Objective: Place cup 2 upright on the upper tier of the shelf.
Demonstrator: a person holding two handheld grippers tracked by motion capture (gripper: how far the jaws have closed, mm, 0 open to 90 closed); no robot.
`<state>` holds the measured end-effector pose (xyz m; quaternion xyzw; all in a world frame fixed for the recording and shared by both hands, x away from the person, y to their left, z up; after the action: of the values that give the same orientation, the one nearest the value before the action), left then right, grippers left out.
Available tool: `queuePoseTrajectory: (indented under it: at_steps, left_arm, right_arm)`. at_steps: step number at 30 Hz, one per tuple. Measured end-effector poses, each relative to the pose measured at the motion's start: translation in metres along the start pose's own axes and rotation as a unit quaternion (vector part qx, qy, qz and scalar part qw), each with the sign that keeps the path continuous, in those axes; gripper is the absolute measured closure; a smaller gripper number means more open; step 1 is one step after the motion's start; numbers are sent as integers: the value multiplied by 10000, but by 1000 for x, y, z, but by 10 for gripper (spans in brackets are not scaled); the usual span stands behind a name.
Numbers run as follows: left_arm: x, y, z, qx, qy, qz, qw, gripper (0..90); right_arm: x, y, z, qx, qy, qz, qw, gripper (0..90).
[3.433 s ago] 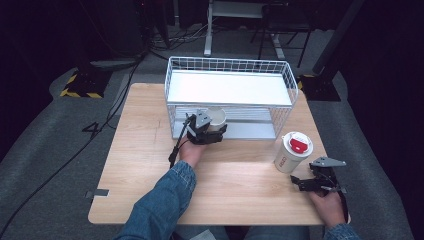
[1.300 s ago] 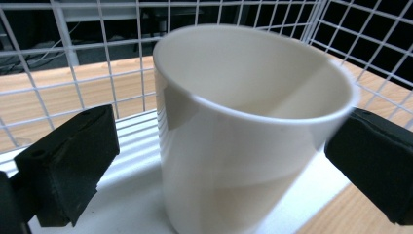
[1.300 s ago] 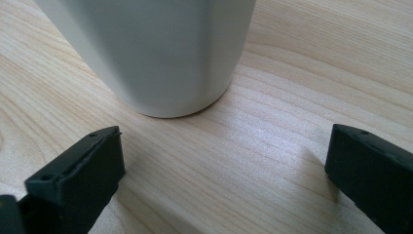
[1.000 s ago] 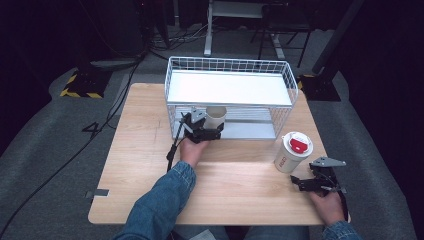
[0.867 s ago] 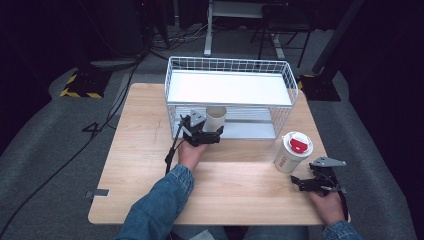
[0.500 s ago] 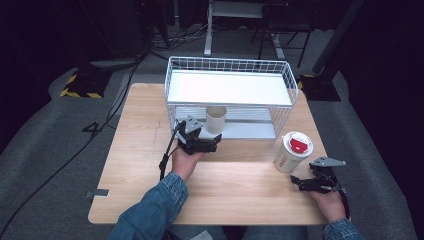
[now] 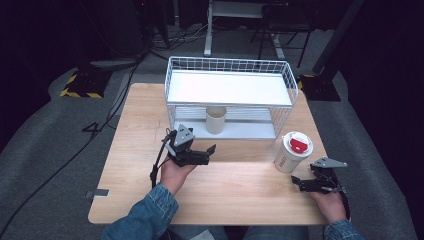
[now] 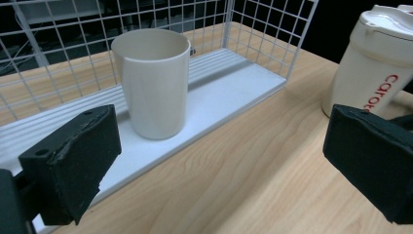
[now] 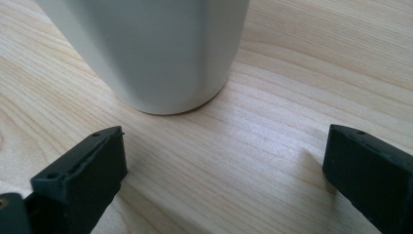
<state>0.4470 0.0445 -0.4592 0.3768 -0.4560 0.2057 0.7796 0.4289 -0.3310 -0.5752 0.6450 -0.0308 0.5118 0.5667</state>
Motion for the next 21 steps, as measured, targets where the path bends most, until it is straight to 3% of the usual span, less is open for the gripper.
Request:
queuePoseTrajectory:
  at_steps: [5, 12, 18, 21]
  left_arm:
    - [-15, 14, 3, 2, -58, -138, 9999, 15]
    - [-48, 23, 10, -8, -248, -477, 9986, 16]
    - [-83, 26, 8, 71, -357, -912, 9952, 17]
    - [-97, 27, 3, 118, -315, -1101, 9933, 18]
  right_arm:
    - [-3, 4, -1, 2, 6, 4, 10000, 30]
    - [5, 12, -7, 55, 85, 165, 9998, 33]
    - [12, 16, -13, 99, 143, 267, 9995, 33]
    - [15, 18, -15, 114, 179, 301, 9993, 33]
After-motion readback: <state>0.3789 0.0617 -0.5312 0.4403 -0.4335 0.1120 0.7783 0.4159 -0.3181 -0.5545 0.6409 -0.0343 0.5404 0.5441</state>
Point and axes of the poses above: each handheld gripper's, and its own axes: y roughly backward along the jaws, x roughly out of its top, z roughly to its right, the point moved 10 cm from there along -y, roughly forward along the jaws, and after that the axes turned 13 degrees about y, right-handed, at the moved point
